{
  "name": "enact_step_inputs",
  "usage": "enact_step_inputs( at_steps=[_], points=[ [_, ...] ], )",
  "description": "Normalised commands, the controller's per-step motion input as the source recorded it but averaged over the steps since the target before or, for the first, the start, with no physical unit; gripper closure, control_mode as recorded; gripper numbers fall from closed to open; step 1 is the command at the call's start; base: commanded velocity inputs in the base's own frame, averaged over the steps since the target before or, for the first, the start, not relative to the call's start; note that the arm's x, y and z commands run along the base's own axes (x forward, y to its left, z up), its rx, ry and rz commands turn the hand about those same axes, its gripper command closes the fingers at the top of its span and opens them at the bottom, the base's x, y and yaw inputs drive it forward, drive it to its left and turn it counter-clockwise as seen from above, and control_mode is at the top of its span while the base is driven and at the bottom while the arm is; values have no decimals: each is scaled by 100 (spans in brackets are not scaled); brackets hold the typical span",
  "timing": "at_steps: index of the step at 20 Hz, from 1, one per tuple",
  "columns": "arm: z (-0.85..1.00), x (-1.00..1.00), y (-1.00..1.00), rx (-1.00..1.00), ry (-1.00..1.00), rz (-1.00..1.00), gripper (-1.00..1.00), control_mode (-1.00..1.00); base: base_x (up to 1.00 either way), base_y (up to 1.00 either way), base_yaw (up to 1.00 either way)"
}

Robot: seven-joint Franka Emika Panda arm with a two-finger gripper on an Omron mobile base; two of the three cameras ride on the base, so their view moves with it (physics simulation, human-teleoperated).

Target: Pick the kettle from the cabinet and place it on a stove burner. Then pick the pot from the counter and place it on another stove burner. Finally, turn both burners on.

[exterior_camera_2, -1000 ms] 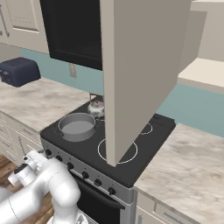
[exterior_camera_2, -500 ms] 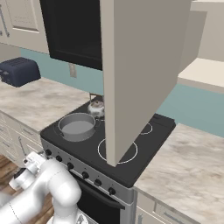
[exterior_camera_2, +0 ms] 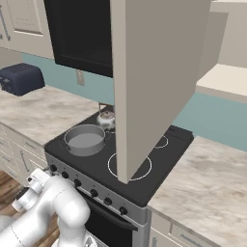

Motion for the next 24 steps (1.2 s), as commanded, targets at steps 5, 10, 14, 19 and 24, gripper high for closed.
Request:
enact_step_inputs(
  at_steps=[5,10,14,19,24],
  points=[
    [1,12,0,-4,0,0,-100,-100,0,0,0],
    [0,10,0,-2,0,0,-100,-100,0,0,0],
    [0,18,0,-2,0,0,100,-100,0,0,0],
    [0,14,0,-1,0,0,100,-100,0,0,0],
    [0,12,1,-1,0,0,100,-100,0,0,0]
  ],
)
